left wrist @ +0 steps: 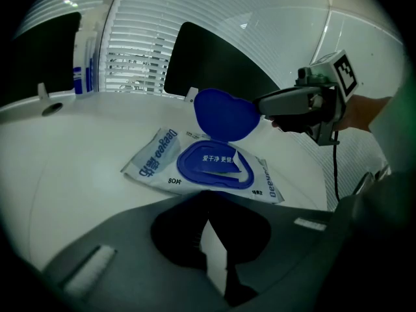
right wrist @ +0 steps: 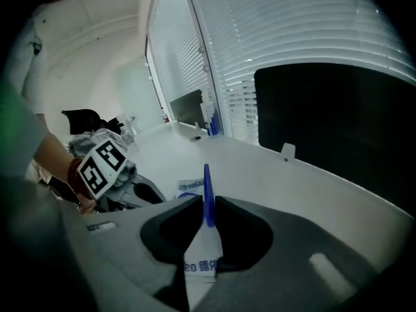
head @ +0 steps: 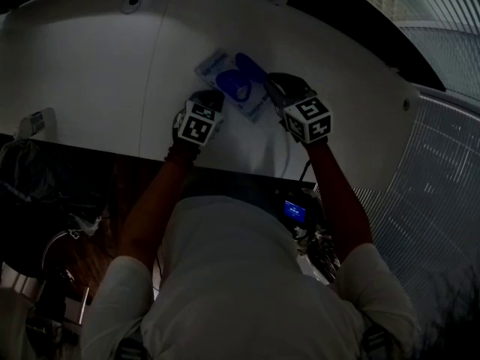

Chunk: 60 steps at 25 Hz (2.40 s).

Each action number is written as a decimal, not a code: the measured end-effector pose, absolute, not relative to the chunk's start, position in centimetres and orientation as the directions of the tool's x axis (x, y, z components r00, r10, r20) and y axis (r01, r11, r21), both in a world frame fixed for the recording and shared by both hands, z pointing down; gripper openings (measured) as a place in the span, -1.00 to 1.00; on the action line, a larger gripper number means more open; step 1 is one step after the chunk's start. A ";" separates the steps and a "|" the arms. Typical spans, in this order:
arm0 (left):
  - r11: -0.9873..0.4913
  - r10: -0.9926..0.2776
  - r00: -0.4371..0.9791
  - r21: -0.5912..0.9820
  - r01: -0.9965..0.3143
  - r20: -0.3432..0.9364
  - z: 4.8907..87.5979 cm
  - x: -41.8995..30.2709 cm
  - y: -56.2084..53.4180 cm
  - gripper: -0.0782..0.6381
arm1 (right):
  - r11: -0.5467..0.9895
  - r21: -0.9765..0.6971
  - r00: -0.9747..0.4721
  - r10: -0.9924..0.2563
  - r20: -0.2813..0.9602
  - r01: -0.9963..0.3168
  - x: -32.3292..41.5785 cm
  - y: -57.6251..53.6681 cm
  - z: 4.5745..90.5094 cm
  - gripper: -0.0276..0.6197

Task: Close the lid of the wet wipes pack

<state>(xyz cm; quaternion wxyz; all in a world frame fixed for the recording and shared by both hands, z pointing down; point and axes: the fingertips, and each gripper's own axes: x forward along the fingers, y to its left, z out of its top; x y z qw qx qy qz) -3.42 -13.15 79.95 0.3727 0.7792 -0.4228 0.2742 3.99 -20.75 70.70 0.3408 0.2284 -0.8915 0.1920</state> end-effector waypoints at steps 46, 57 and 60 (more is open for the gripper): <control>-0.356 -0.457 0.516 0.383 -0.853 0.724 79.8 -3.4 -13.1 -0.77 | 0.858 -0.256 -0.573 -0.053 0.818 -0.445 -0.8 -14.1 79.1 -0.91; -0.340 -0.502 0.512 0.385 -0.858 0.697 76.9 -4.2 -13.5 -0.77 | 0.820 -0.232 -0.608 -0.169 0.776 -0.523 -0.4 -15.0 76.2 -0.91; -0.353 -0.523 0.520 0.383 -0.853 0.676 74.9 -4.1 -14.0 -0.77 | 0.805 -0.219 -0.631 -0.231 0.741 -0.551 -0.2 -15.9 73.9 -0.91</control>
